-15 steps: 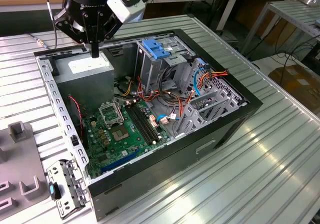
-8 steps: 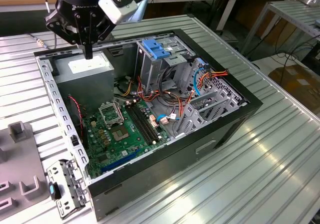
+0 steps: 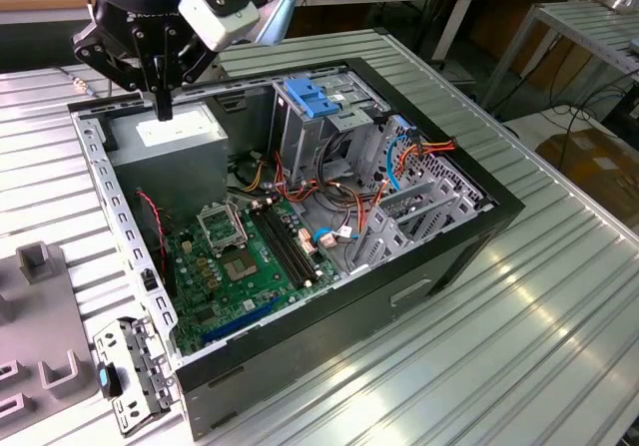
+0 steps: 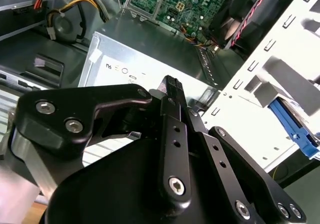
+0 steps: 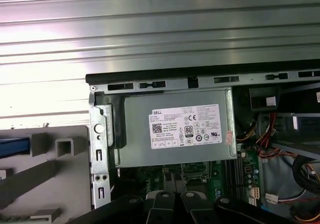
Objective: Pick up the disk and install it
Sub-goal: 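Reach for the disk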
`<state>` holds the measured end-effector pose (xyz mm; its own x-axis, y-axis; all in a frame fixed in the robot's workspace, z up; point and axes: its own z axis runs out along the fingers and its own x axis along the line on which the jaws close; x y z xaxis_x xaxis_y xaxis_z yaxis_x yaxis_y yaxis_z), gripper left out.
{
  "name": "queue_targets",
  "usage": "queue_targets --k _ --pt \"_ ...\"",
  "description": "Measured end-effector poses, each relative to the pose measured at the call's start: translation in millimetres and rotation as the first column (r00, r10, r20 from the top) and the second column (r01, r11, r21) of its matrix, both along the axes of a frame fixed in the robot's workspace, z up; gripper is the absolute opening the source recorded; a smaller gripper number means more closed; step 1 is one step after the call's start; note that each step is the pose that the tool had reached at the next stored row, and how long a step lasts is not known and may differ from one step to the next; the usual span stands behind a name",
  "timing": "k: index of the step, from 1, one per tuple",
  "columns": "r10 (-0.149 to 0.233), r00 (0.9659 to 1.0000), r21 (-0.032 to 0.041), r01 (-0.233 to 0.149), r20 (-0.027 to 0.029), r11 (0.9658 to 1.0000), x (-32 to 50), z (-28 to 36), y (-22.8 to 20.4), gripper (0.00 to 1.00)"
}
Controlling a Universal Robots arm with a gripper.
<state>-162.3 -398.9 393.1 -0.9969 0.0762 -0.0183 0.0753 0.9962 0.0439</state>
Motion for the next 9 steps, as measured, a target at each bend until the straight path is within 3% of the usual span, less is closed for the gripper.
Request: queue_targets --k 9 --pt "0.000 1.0000 -0.0001 0.000 -0.0019 1.0000 -14.3 -0.1 0.0 0.11"
